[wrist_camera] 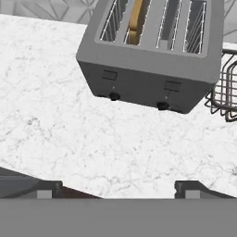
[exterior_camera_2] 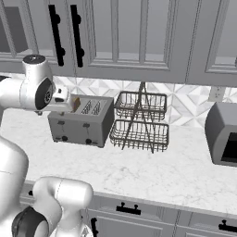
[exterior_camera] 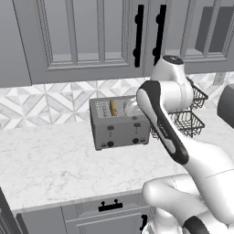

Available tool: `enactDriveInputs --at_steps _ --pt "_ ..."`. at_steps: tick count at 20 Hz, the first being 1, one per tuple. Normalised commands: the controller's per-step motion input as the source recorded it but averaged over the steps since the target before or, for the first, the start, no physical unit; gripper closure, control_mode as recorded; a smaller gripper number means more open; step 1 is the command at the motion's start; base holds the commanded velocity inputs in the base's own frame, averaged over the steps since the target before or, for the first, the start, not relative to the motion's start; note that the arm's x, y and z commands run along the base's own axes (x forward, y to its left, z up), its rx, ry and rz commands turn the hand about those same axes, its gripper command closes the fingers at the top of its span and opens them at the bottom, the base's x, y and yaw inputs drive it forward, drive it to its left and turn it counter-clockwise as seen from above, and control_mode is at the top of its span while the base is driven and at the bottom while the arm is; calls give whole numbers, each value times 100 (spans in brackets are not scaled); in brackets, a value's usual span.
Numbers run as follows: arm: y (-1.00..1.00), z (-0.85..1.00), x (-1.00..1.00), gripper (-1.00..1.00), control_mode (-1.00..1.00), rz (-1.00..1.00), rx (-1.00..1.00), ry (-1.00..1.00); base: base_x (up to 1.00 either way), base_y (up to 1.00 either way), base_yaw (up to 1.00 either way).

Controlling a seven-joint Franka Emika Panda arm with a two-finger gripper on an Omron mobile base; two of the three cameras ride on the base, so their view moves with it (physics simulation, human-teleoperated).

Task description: Start the toaster. Once the lever pops up, take the bread to the plate on the dining counter.

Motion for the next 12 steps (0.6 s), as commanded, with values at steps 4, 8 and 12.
enactDriveInputs --at_steps 4,8,12 --pt "27 0 64 100 -100 3 0 0 0 0 0" --pt "44 0 77 100 -100 1 0 0 0 0 0" --pt "37 -1 59 100 -100 0 -2 8 0 0 0"
